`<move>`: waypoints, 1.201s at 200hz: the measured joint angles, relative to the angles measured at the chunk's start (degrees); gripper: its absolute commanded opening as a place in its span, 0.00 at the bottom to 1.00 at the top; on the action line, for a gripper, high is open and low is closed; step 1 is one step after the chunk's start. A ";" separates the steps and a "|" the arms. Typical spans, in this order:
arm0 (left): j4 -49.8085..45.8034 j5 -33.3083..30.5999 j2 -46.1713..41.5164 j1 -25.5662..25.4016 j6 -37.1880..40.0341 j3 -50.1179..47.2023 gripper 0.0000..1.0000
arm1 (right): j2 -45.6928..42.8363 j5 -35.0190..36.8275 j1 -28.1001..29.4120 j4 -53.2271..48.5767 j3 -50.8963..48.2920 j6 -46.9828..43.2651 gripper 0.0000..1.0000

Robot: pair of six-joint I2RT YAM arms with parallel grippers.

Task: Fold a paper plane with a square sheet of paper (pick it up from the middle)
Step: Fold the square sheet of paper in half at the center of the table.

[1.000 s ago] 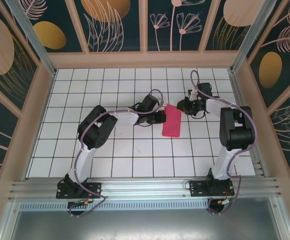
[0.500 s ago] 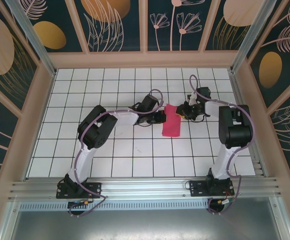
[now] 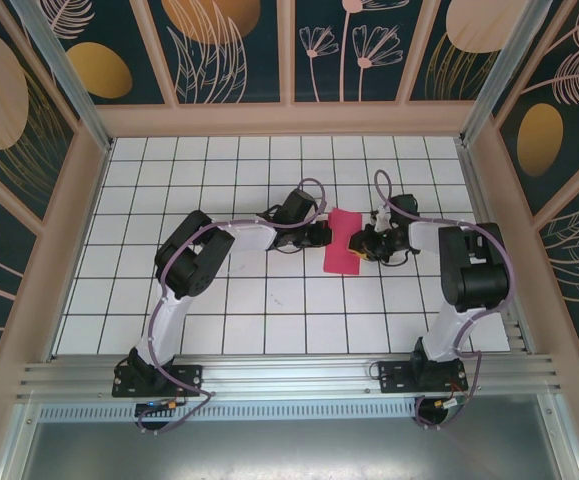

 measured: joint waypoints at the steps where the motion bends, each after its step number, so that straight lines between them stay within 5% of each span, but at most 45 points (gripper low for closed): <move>1: 0.02 0.02 0.00 0.02 0.00 -0.02 0.03 | 0.02 -0.02 0.00 0.02 0.00 0.00 0.24; 240: 0.50 0.68 0.00 0.17 -0.13 -0.24 0.03 | -13.70 2.05 3.45 -4.28 -8.11 -0.17 0.24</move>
